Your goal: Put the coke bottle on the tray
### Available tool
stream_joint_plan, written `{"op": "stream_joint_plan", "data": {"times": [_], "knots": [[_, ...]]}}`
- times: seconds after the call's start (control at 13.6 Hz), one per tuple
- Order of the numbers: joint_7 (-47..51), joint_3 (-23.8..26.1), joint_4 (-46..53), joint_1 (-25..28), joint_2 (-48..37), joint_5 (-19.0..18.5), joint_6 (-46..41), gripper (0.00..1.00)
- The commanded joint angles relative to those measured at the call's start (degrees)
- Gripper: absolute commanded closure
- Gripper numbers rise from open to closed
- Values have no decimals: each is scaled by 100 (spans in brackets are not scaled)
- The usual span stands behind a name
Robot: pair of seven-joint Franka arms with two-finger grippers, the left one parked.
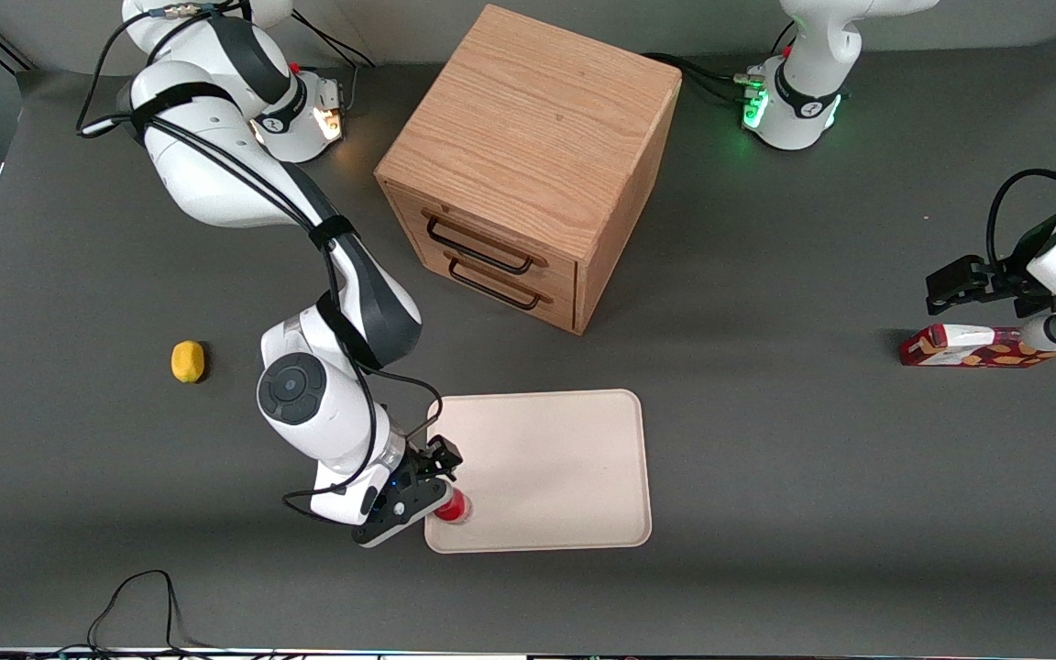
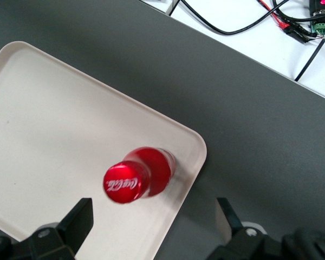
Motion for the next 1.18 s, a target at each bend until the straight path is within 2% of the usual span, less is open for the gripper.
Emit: {"op": "stream_joint_plan", "data": {"times": [0.0, 0.29, 0.59, 0.73, 0.88, 0.95, 1.1], "knots": [[183, -32, 197, 64, 39, -123, -114, 0], [192, -41, -4, -15, -381, -52, -622, 0], [517, -41, -916, -418, -1478, -8, -1599, 0], [543, -59, -2012, -716, -2400, 367, -1574, 0], [544, -155, -2972, -1199, -3244, 946, -1530, 0], [535, -329, -3385, -1393, -3657, 1211, -1530, 0], [570, -917, -4203, -1439, -4449, 1554, -1530, 0]]}}
